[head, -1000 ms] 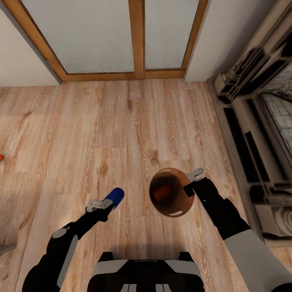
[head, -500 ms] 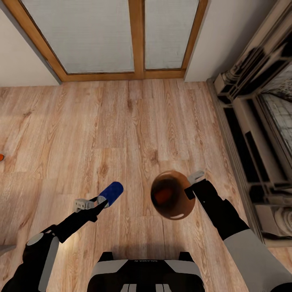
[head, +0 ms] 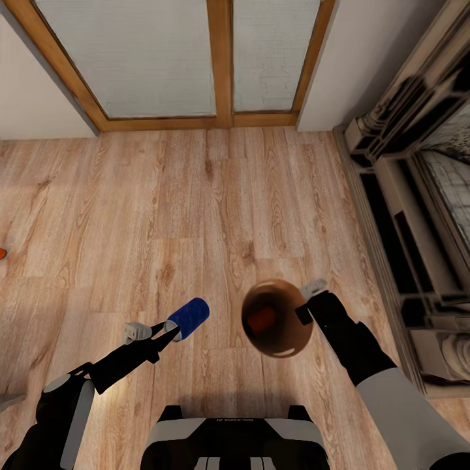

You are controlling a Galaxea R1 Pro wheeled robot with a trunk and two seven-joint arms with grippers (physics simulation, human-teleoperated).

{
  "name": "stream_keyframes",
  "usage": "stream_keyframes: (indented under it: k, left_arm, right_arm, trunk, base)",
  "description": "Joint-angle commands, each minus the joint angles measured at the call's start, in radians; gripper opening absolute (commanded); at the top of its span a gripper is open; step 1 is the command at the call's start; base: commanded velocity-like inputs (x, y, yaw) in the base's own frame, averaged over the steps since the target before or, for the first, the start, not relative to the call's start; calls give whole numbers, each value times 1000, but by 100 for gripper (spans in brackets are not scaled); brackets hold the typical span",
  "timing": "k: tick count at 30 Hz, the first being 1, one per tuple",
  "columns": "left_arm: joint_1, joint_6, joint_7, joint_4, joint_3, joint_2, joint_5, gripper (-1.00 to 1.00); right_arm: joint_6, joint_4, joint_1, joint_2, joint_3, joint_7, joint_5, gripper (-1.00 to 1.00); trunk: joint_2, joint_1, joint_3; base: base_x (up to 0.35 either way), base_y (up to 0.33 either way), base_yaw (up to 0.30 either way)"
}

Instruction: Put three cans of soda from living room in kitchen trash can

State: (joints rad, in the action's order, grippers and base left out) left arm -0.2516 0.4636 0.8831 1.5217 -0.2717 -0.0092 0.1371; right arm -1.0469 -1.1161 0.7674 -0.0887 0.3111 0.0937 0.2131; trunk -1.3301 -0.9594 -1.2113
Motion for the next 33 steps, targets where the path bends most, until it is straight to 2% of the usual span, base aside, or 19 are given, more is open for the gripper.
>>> stream_keyframes:
  k: [1,9,15,16,20,22,29,31,33]
  left_arm:
    - [0,1,0,0,0,0,1,-100]
    - [0,3,2,0,5,0,3,-100]
    - [0,32,22,3,11,-4,4,-100]
    - [0,37,31,4,18,-5,4,-100]
    - [0,44,43,4,84,-8,3,-100]
    - [0,45,45,5,103,-9,3,-100]
    - [0,59,47,5,141,-11,4,-100]
    - [0,65,48,5,149,-11,4,-100]
    - [0,73,48,5,155,-13,4,-100]
  right_arm:
    - [0,7,1,1,0,-1,-11,-100]
    - [0,62,4,5,1,-5,-10,-100]
    - [0,99,5,13,3,-7,-9,-100]
    - [0,103,5,17,3,-7,-9,-100]
    - [0,108,6,34,3,-8,-9,-100]
    - [0,109,6,40,4,-8,-9,-100]
    - [0,122,6,57,28,-9,-9,-100]
    - [0,135,6,68,33,-12,-8,-100]
    - [0,160,6,90,37,-36,-8,-100]
  trunk:
    - [0,0,0]
    - [0,0,0]
    - [0,0,0]
    - [0,0,0]
    - [0,0,0]
    - [0,0,0]
    - [0,0,0]
    - [0,0,0]
    - [0,0,0]
  base:
    - [0,0,0]
    - [0,0,0]
    - [0,0,0]
    - [0,0,0]
    - [0,0,0]
    - [0,0,0]
    - [0,0,0]
    - [0,0,0]
    - [0,0,0]
